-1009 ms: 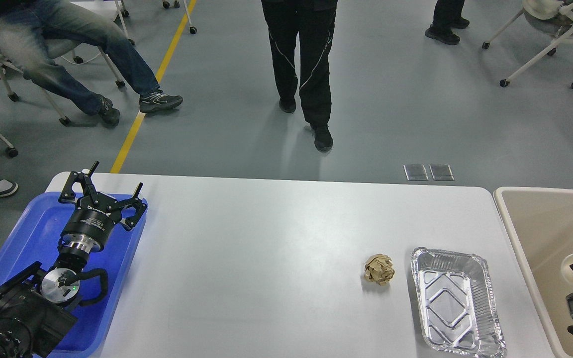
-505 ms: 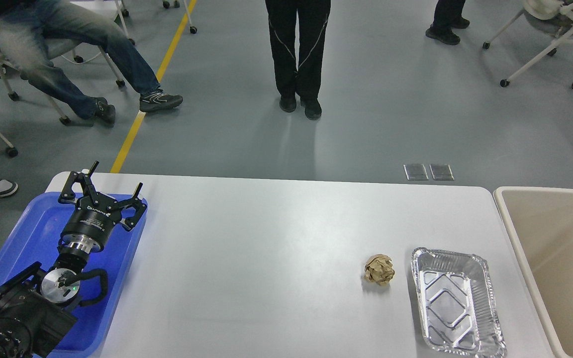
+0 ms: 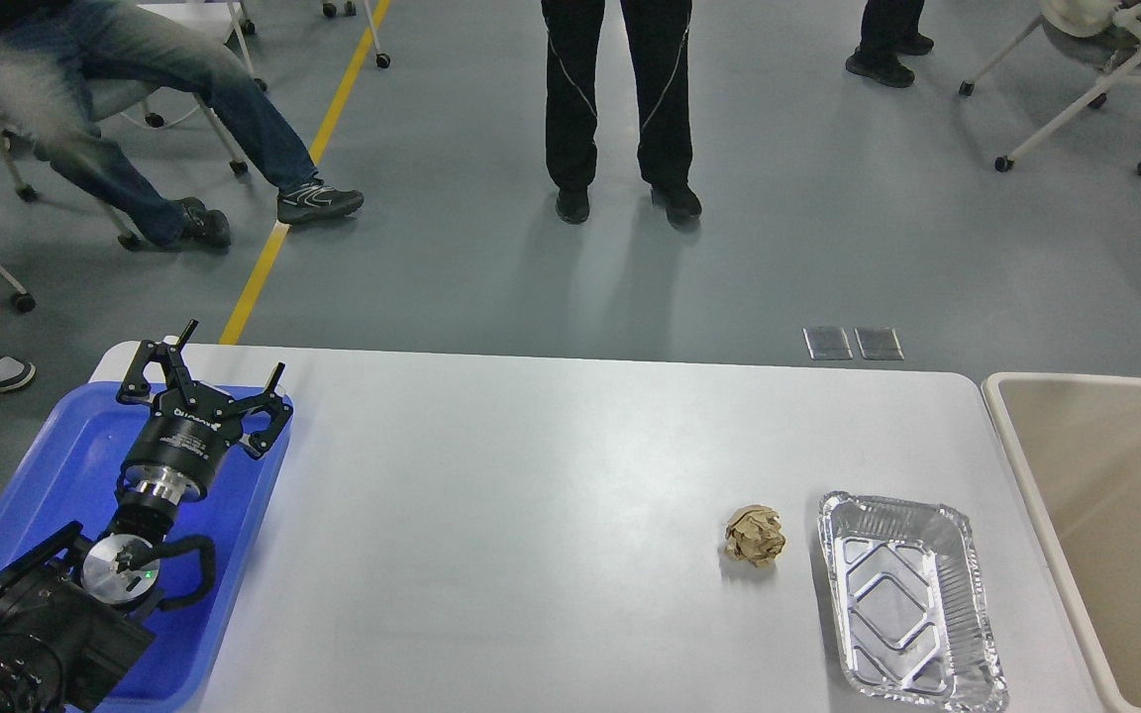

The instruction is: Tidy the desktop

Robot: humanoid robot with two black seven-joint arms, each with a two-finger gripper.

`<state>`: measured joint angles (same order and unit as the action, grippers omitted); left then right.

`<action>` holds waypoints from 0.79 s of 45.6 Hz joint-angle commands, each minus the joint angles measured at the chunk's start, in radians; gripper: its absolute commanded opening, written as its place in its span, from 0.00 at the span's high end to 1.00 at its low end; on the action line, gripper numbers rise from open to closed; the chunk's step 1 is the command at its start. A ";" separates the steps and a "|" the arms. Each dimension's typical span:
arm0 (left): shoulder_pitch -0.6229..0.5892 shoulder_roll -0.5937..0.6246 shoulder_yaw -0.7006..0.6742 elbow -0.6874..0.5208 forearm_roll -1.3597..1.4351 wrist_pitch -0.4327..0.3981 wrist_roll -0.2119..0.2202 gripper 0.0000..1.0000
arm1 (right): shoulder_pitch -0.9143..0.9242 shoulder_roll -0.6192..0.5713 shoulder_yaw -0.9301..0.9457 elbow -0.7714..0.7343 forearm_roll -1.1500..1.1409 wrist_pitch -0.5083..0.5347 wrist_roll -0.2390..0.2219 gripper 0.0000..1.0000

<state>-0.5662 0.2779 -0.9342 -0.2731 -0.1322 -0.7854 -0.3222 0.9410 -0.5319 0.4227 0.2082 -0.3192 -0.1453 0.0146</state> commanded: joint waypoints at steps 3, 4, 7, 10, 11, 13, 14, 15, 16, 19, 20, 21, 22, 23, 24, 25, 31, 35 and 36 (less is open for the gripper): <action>0.000 0.000 0.000 0.000 0.000 0.000 0.000 0.00 | 0.038 -0.103 0.369 0.318 -0.004 0.003 0.010 0.00; 0.000 0.000 0.000 0.000 0.000 0.000 0.000 0.00 | 0.036 -0.100 0.387 0.330 -0.004 0.003 0.016 0.00; 0.000 0.000 0.000 0.000 0.000 0.000 0.000 0.00 | 0.030 -0.094 0.435 0.373 -0.004 0.004 0.051 0.00; 0.000 0.000 0.000 0.000 0.000 0.000 0.000 0.00 | 0.012 -0.091 0.464 0.427 -0.004 0.004 0.112 0.00; 0.000 0.000 0.000 0.000 0.000 0.000 0.000 0.00 | 0.004 -0.091 0.473 0.447 -0.004 0.004 0.135 0.00; 0.000 0.000 0.000 0.000 0.000 0.000 0.000 0.00 | -0.014 -0.091 0.495 0.488 -0.004 0.009 0.180 0.00; 0.000 0.000 0.000 0.000 0.000 0.000 0.000 0.00 | -0.024 -0.089 0.507 0.508 -0.004 0.012 0.201 0.00; 0.000 0.000 0.000 0.000 0.000 0.000 0.000 0.00 | -0.033 -0.088 0.519 0.526 -0.004 0.015 0.221 0.00; 0.000 0.000 0.000 0.000 0.000 0.000 0.000 0.00 | -0.044 -0.086 0.531 0.540 -0.004 0.019 0.240 0.00; 0.000 0.000 0.000 0.000 0.000 0.000 0.000 0.00 | -0.071 -0.065 0.567 0.571 -0.004 0.026 0.275 0.00; 0.000 0.000 0.000 0.000 0.000 0.000 0.000 0.00 | -0.080 -0.059 0.577 0.579 -0.004 0.029 0.283 0.00; 0.000 0.000 0.000 0.000 0.000 0.000 0.000 0.00 | -0.088 -0.053 0.587 0.582 -0.004 0.030 0.289 0.00; 0.000 0.000 0.000 0.000 0.000 0.000 0.000 0.00 | -0.097 -0.048 0.596 0.585 -0.004 0.033 0.294 0.00; 0.000 0.000 0.000 0.000 0.000 0.000 0.000 0.00 | -0.106 -0.042 0.602 0.588 -0.004 0.036 0.297 0.00; 0.000 0.000 0.000 0.000 0.000 0.000 0.000 0.00 | -0.117 -0.034 0.607 0.589 -0.006 0.039 0.300 0.00; 0.000 0.000 0.000 0.000 0.000 0.000 0.000 0.00 | -0.128 -0.028 0.611 0.593 -0.008 0.043 0.304 0.00; 0.000 0.000 0.000 0.000 0.000 0.000 0.000 0.00 | -0.209 0.018 0.619 0.608 -0.015 0.064 0.344 0.00; 0.000 0.000 0.000 0.000 0.000 0.000 0.000 0.00 | -0.261 0.046 0.619 0.609 -0.015 0.085 0.360 0.00; 0.000 0.000 0.000 0.000 0.000 0.000 0.000 0.00 | -0.275 0.053 0.620 0.609 -0.015 0.093 0.361 0.00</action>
<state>-0.5660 0.2777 -0.9342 -0.2732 -0.1320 -0.7854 -0.3222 0.7929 -0.5458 0.9998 0.7732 -0.3293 -0.0975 0.3085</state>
